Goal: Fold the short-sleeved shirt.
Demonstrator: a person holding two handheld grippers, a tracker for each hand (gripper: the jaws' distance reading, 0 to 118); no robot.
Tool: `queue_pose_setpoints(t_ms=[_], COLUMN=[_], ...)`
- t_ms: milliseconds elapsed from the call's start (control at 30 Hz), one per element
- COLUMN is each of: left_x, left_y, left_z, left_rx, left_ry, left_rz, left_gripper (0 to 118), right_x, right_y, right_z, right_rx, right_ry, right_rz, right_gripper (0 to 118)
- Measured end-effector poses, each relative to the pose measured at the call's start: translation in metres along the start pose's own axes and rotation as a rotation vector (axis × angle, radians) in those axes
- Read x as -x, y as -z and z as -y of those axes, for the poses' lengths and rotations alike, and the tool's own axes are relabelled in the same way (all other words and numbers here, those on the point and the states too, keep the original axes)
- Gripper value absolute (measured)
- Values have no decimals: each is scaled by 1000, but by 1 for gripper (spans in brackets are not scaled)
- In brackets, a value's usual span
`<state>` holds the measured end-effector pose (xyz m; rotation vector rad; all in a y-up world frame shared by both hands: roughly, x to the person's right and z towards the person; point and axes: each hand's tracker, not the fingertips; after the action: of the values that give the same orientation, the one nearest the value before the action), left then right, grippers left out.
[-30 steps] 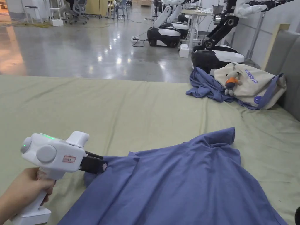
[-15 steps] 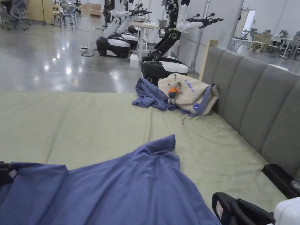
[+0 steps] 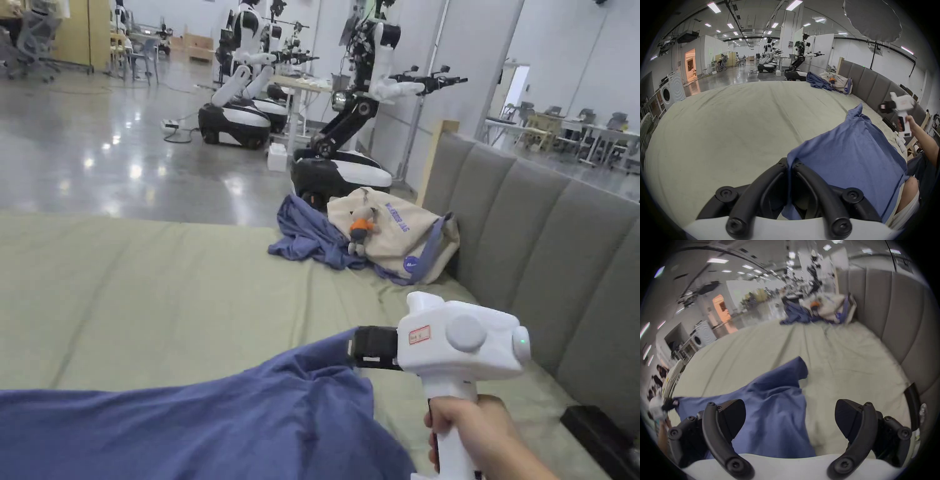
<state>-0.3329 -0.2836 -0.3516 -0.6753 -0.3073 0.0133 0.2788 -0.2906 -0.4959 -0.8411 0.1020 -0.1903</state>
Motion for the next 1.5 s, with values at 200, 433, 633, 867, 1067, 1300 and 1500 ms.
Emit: queue_pose_setpoints(t_ms=[200,433,633,867,1067,1300,1500], left_x=[3,9,8,9,6,-1,-23], left_y=[4,8,8,11,-6,-52,-122], left_z=[-2,-4,-2,-2,-9,-40,-77], left_rx=[7,18,25,25,-5,-97,-233], left_ry=[11,21,19,-2,-31,-68,-60], left_rz=[16,13,15,26,43,74,119], left_gripper=[6,6,6,6,6,6,6], right_x=[-8,5,-3,4,2,-5,9], right_y=[56,86,83,78,39,-59,-169], right_z=[-19,-11,0,-1,-13,-36,-52], right_rx=[77,184,198,171,81,-54,-207], right_ry=[35,-48,13,-9,12,75,9], right_rz=[9,21,-24,-70,-143,-280,-303], right_gripper=[103,101,60,6,5,5,5])
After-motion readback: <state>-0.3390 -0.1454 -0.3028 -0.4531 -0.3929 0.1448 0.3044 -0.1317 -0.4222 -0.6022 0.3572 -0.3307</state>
